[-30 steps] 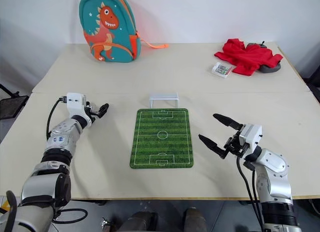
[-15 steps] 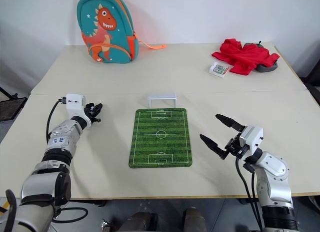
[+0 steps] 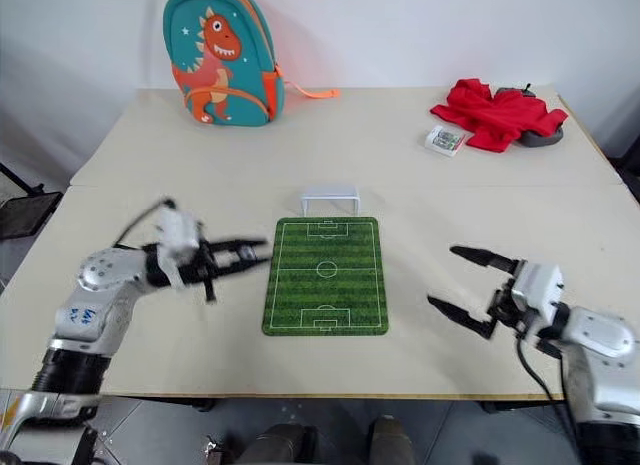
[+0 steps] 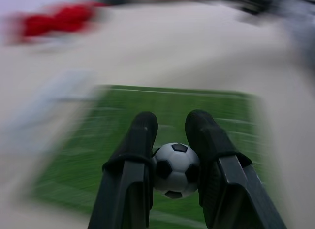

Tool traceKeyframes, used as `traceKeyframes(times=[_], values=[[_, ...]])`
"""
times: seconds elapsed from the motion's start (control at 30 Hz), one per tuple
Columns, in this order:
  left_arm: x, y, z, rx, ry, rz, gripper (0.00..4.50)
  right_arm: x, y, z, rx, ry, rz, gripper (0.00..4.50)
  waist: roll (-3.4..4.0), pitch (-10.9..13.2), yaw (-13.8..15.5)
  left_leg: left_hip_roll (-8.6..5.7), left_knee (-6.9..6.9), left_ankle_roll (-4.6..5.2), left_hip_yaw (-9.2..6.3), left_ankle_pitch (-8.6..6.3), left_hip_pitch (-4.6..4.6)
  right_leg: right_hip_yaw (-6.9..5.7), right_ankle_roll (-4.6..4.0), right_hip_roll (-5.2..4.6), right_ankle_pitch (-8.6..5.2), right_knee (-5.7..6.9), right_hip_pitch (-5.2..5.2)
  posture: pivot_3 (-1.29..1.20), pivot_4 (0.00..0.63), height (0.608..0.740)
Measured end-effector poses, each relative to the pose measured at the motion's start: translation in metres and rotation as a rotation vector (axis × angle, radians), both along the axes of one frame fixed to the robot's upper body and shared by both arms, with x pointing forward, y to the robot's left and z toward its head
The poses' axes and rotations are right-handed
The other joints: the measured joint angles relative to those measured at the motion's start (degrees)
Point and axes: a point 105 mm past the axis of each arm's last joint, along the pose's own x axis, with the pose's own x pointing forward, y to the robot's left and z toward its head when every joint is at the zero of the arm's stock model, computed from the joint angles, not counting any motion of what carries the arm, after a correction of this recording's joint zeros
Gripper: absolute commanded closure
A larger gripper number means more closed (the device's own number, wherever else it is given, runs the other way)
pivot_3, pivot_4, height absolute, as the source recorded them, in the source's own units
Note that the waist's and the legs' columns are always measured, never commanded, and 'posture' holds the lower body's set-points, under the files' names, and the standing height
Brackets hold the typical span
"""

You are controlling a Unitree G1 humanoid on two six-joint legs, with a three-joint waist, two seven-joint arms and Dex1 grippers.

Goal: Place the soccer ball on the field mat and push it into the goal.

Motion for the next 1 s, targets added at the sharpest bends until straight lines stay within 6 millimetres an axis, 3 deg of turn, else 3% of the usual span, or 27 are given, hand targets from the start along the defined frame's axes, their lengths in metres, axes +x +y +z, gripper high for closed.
traceKeyframes(times=[0.17,0.3,0.4,0.8,1.0], values=[[-0.005,-0.027,-0.032,0.105,-0.011,-0.067,3.63,-0.028,-0.007,-0.017,-0.066,0.179,0.122,0.0,0.01,0.0,0.4,-0.02,0.02,0.02,0.01,0.0,0.0,-0.04,0.0,0.0,0.0,0.0,-0.01,0.0,0.15,0.74],[0.002,-0.04,-0.053,0.137,-0.002,-0.039,3.63,-0.039,-0.003,-0.02,-0.078,0.2,0.163,0.0,-0.06,0.0,0.6,0.0,0.06,0.02,0.04,0.0,-0.03,-0.12,0.0,0.03,0.01,0.02,-0.05,0.0,0.15,0.74],[0.01,-0.044,-0.051,0.132,-0.021,-0.019,3.63,-0.042,0.001,-0.02,-0.079,0.195,0.175,0.0,-0.06,0.1,1.2,-0.03,0.1,0.02,0.05,0.0,-0.05,-0.14,0.01,0.02,0.01,0.02,-0.04,0.0,0.15,0.74],[0.011,-0.056,-0.056,0.123,-0.036,-0.03,3.63,-0.042,0.014,-0.019,-0.026,0.162,0.163,0.0,-0.08,0.1,1.4,-0.04,0.12,0.03,0.04,-0.01,-0.06,-0.18,0.04,0.01,0.03,0.02,-0.04,0.0,0.15,0.74],[0.012,-0.061,-0.054,0.1,-0.044,-0.016,1.84,-0.041,0.018,-0.018,-0.025,0.157,0.161,0.0,-0.08,0.1,1.4,-0.03,0.13,0.03,0.04,-0.01,-0.06,-0.19,0.04,0.01,0.03,0.03,-0.04,0.0,0.15,0.74]])
